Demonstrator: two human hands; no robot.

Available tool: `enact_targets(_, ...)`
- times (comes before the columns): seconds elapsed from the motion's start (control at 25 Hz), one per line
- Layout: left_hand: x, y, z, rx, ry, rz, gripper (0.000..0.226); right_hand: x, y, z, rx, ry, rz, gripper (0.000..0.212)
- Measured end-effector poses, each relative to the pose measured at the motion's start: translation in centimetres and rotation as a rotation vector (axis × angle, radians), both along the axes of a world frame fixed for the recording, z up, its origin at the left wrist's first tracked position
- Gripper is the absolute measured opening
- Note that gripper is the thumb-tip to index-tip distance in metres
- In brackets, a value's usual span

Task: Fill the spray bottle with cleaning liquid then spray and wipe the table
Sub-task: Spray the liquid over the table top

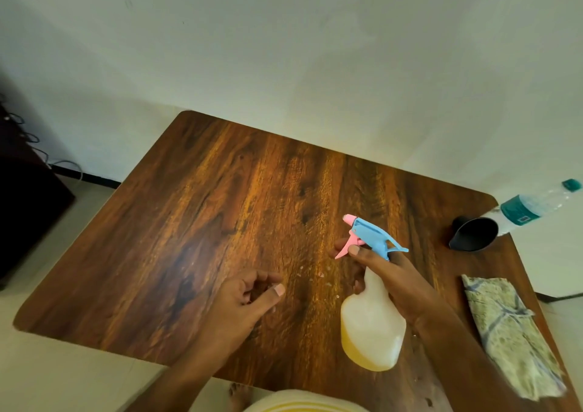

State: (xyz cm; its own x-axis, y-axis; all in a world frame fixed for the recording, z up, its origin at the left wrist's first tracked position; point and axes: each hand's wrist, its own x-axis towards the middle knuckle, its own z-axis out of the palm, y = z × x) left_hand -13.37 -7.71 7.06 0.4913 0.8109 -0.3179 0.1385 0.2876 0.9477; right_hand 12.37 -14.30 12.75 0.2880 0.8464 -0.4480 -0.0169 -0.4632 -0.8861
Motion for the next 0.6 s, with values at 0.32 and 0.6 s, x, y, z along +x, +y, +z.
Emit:
enact_targets(0.32, 2.9, -1.1, 2.4, 0.122, -0.05, -0.087, 0.012, -0.5, 0.1, 0.5, 0.034, -0.127, 0.038, 0.056)
enact_targets(0.6, 4.9, 6.1, 10.7, 1.019, 0.196, -0.236, 0.042, -0.2, -0.1, 2.8, 0.167, -0.176, 0.235, 0.028)
